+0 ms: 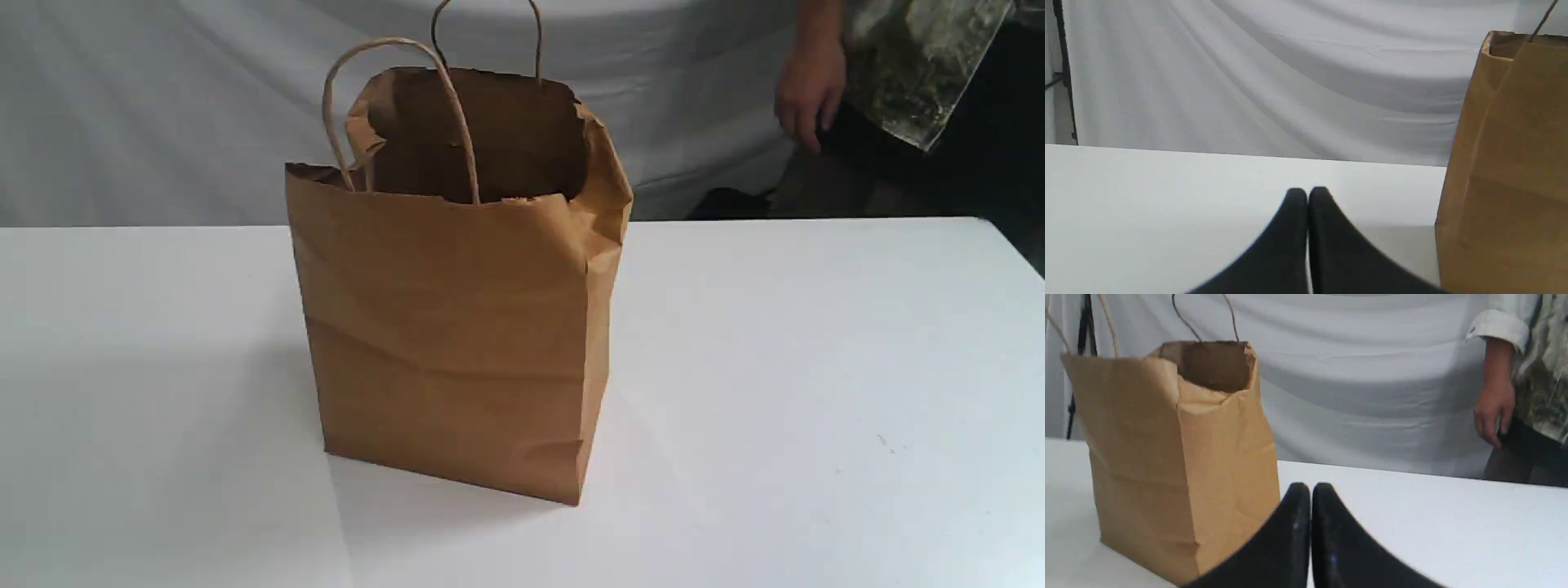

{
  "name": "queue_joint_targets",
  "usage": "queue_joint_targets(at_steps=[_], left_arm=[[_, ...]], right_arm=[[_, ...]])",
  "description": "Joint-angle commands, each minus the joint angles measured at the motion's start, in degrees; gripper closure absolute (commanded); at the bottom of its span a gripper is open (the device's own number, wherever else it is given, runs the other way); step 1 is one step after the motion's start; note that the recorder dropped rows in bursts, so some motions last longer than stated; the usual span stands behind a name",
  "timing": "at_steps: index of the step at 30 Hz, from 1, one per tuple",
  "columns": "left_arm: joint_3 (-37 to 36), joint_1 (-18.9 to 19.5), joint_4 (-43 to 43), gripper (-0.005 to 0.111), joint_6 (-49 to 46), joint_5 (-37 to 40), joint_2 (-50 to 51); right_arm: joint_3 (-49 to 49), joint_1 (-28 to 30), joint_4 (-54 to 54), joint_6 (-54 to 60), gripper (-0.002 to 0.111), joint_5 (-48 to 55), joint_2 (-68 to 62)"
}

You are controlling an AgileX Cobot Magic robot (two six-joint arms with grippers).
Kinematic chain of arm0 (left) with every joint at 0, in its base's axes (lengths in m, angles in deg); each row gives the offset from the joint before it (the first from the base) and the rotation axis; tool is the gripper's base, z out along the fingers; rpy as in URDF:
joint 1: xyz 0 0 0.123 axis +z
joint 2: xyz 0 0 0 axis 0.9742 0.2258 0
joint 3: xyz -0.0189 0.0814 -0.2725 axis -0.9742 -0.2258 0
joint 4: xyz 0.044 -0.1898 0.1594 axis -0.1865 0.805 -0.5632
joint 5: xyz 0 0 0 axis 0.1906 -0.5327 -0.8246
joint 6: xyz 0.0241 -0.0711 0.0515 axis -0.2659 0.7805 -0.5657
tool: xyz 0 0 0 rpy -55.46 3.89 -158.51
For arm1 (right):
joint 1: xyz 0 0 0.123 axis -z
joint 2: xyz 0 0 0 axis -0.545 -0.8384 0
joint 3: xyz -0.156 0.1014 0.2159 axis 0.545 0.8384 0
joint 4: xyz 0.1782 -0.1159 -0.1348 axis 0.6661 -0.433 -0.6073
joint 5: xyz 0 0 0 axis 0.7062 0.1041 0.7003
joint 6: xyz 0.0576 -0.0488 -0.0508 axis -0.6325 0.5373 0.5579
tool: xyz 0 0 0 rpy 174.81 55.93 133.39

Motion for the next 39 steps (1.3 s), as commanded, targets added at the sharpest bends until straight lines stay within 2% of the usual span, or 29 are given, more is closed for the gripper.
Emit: queue_joint_targets(at_steps=[1, 5, 8, 11, 13, 19, 24, 31, 39], left_arm=[[-0.1, 0.2, 0.4, 0.107, 0.2, -0.6, -0.2], [-0.1, 0.2, 0.4, 0.107, 0.2, -0.6, -0.2], [-0.1, 0.2, 0.4, 0.107, 0.2, -0.6, -0.2], [-0.1, 0.2, 0.4, 0.107, 0.2, -0.6, -0.2], [-0.1, 0.2, 0.4, 0.107, 0.2, -0.6, -0.2], [-0.1, 0.2, 0.4, 0.107, 0.2, -0.6, -0.2], [-0.1, 0.2, 0.4, 0.107, 0.2, -0.6, -0.2], [-0.1, 0.2, 0.4, 0.107, 0.0, -0.6, -0.2], [-0.1, 0.2, 0.4, 0.107, 0.0, -0.6, -0.2]], right_arm=[[0.1, -1.3, -14.8, 1.1, 0.108, 3.5, 0.2], [0.1, -1.2, -24.1, 1.1, 0.108, 10.8, 0.2], [0.1, -1.2, -25.4, -0.7, 0.108, 13.1, 0.2], [0.1, -1.2, -25.3, -14.7, 0.108, 12.8, 0.2], [0.1, -1.2, -26.9, -31.1, 0.108, 11.9, 0.2], [0.1, -1.2, -42.7, -52.9, 0.108, 14.3, 0.2], [0.1, 0.7, -54.8, -59.8, 0.108, 15.3, 0.2], [0.1, 7.0, -58.9, -63.7, 0.108, 15.7, 0.2], [0.1, 7.4, -59.6, -76.9, 0.108, 14.9, 0.2]])
